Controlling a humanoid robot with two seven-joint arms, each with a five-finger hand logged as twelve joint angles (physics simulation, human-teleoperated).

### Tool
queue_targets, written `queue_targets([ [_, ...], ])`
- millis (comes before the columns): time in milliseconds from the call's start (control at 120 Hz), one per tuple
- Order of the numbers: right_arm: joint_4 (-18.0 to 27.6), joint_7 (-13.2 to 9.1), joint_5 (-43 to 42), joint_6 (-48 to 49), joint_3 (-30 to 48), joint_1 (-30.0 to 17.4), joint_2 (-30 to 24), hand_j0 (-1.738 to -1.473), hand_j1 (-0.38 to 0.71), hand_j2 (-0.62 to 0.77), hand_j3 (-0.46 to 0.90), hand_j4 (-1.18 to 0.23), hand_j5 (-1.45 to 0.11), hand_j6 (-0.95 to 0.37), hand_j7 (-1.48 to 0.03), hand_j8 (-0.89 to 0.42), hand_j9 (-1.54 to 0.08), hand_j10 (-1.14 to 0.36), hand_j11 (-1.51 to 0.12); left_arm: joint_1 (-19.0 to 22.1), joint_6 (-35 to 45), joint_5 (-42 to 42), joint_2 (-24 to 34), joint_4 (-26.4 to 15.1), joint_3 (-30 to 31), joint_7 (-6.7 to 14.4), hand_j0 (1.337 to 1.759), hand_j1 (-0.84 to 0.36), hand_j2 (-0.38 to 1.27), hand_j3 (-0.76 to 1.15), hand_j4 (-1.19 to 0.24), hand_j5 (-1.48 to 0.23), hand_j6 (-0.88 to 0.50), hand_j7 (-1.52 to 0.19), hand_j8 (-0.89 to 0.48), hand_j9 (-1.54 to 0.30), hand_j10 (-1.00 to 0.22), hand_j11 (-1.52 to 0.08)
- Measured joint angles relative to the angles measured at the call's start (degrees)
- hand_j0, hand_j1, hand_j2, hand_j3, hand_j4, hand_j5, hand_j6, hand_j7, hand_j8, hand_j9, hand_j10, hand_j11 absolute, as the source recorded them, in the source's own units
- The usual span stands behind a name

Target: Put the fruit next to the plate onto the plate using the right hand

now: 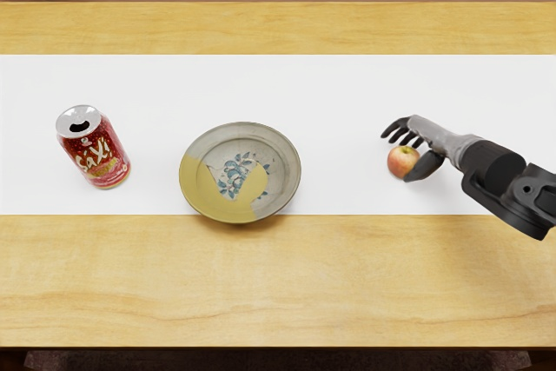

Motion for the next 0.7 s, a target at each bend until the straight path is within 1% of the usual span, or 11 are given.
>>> queue_targets([
  [192,0.02,0.1,0.39,0.39,0.0,0.0,-0.02,-1.658,0.18,-0.04,0.0,-0.45,-0.58,-0.45,-0.58,-0.45,-0.58,-0.45,-0.58,0.0,0.0,0.0,0.0,0.0,0.01,0.01,1.658,0.06,0.05,0.0,-0.24,-0.32,-0.24,-0.32,-0.24,-0.32,-0.24,-0.32],
  [267,0.02,0.11,0.47,0.46,0.0,0.0,-0.02,-1.658,0.19,-0.03,0.0,-0.47,-0.6,-0.47,-0.6,-0.44,-0.6,-0.47,-0.6,0.0,0.0,0.0,0.0,0.0,0.01,0.01,1.658,0.06,0.05,0.0,-0.24,-0.32,-0.24,-0.32,-0.24,-0.32,-0.24,-0.32],
  [350,0.16,0.11,0.57,0.54,0.03,0.03,-0.1,-1.658,0.21,0.01,0.0,-0.49,-0.63,-0.47,-0.63,-0.42,-0.63,-0.49,-0.63,0.0,0.0,0.0,0.0,0.0,0.01,0.01,1.658,0.06,0.05,0.0,-0.24,-0.32,-0.24,-0.32,-0.24,-0.32,-0.24,-0.32],
  [508,0.83,0.14,1.59,0.63,0.16,0.17,-0.6,-1.658,0.22,0.11,0.0,-0.52,-0.69,-0.5,-0.68,-0.45,-0.69,-0.52,-0.68,0.0,0.0,0.0,0.0,0.0,0.01,0.01,1.658,0.06,0.05,0.0,-0.24,-0.32,-0.24,-0.32,-0.24,-0.32,-0.24,-0.32],
  [700,1.05,0.17,3.84,1.76,0.67,0.76,-1.27,-1.658,0.23,0.16,0.0,-0.55,-0.74,-0.49,-0.73,-0.44,-0.73,-0.56,-0.73,0.0,0.0,0.0,0.0,0.0,0.01,0.01,1.658,0.06,0.05,0.0,-0.24,-0.32,-0.24,-0.32,-0.24,-0.32,-0.24,-0.32],
])
